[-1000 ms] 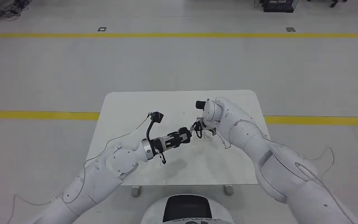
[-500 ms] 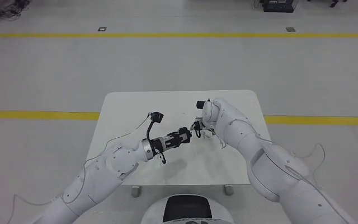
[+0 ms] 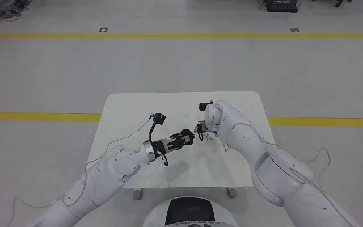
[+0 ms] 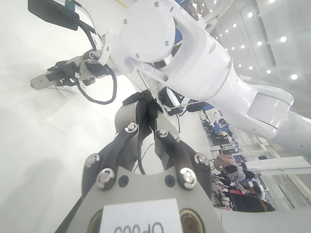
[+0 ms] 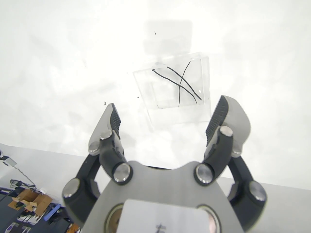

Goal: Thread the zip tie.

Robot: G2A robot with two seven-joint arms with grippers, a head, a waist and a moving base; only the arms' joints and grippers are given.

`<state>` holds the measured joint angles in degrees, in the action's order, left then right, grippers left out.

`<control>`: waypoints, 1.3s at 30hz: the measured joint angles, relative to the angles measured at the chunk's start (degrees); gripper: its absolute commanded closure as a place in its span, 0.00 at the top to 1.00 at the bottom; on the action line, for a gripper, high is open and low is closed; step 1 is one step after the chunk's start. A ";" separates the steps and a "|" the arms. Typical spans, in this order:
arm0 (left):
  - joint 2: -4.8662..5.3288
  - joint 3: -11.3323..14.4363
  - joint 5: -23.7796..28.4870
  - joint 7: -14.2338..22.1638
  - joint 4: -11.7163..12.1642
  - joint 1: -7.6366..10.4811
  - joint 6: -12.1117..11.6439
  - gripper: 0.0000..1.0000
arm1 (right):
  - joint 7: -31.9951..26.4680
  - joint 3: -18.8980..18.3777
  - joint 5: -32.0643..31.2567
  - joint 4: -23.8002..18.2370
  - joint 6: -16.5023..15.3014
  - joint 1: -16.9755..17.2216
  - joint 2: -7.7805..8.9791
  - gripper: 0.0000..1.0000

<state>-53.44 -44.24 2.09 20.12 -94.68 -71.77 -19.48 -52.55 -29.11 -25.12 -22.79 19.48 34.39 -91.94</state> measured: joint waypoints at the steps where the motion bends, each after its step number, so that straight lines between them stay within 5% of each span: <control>1: 0.00 0.00 0.00 0.00 0.00 0.00 0.00 0.00 | -0.13 -0.13 -0.28 -0.12 0.00 0.10 0.00 0.43; 15: 0.00 0.00 0.00 0.00 0.00 0.00 0.00 0.00 | -1.33 -1.89 -5.13 -0.16 0.00 0.49 -0.43 0.35; 39: 0.00 0.00 0.00 0.00 0.00 0.00 0.00 0.00 | -0.48 -4.56 -10.31 6.56 0.00 0.96 -3.95 0.24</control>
<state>-53.44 -44.24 2.09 20.12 -94.68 -71.77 -19.48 -53.03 -33.67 -35.43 -16.24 19.48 35.35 -95.90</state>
